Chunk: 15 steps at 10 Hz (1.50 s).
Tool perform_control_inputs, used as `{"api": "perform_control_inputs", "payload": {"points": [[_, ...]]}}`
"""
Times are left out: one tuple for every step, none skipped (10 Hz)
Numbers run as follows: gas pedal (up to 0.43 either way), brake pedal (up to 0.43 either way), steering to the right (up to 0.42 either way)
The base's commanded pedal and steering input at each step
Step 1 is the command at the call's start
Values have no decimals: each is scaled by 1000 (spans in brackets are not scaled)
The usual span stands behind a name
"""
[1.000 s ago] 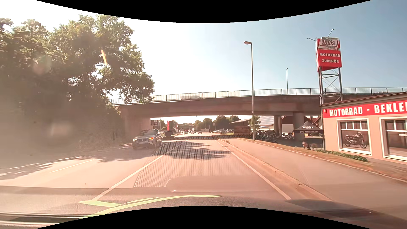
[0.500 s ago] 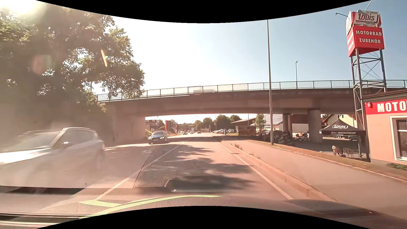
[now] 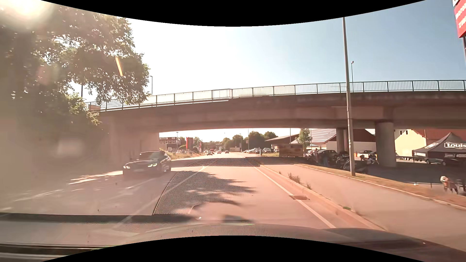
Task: Follow the waypoints while adhering to traffic rules and regulations
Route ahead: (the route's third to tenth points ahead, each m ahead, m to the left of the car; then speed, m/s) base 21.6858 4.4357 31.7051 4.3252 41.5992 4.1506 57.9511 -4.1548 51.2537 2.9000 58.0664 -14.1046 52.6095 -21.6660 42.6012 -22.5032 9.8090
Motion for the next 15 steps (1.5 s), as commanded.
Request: {"api": "perform_control_inputs", "payload": {"points": [[28,0,-1],[28,0,-1],[0,0,0],[0,0,0],[0,0,0],[0,0,-1],[0,0,0],[0,0,0],[0,0,0],[0,0,0],[0,0,0],[0,18,-1],[0,24,-1],[0,30,-1],[0,43,-1]]}}
